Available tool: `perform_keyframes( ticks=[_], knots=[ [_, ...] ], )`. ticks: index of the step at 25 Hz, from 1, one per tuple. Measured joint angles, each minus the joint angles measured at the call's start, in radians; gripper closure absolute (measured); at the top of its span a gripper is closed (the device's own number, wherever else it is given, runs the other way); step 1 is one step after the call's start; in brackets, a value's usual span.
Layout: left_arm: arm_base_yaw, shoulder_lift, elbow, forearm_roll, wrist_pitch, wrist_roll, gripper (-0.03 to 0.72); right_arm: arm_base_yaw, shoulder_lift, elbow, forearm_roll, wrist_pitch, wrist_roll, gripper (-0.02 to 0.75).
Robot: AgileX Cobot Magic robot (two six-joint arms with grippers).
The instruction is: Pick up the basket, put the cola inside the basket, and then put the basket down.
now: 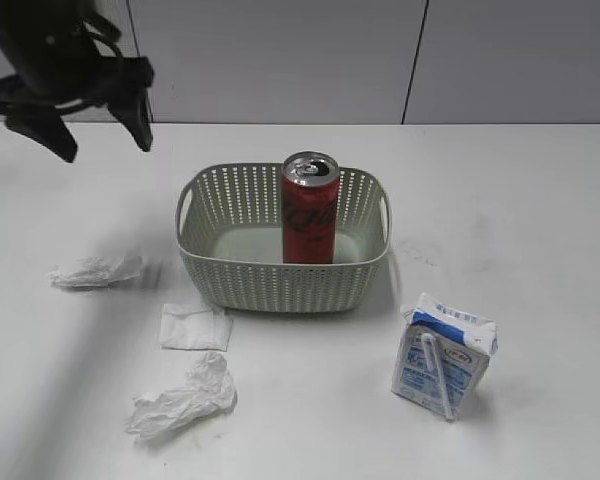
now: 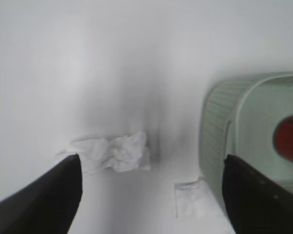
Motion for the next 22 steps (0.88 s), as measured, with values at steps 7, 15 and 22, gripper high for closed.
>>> perform_keyframes(
  ticks=[7, 15, 22],
  knots=[
    [0.139, -0.116, 0.025, 0.056, 0.049, 0.078, -0.003, 0.000, 0.000, 0.000, 0.000, 0.000, 0.000, 0.147],
    [0.158, -0.325, 0.234, 0.132, 0.051, 0.109, 0.029, 0.000, 0.000, 0.000, 0.000, 0.000, 0.000, 0.147],
    [0.158, -0.566, 0.585, 0.142, 0.007, 0.123, 0.060, 0.000, -0.001, 0.000, 0.000, 0.000, 0.000, 0.147]
  ],
)
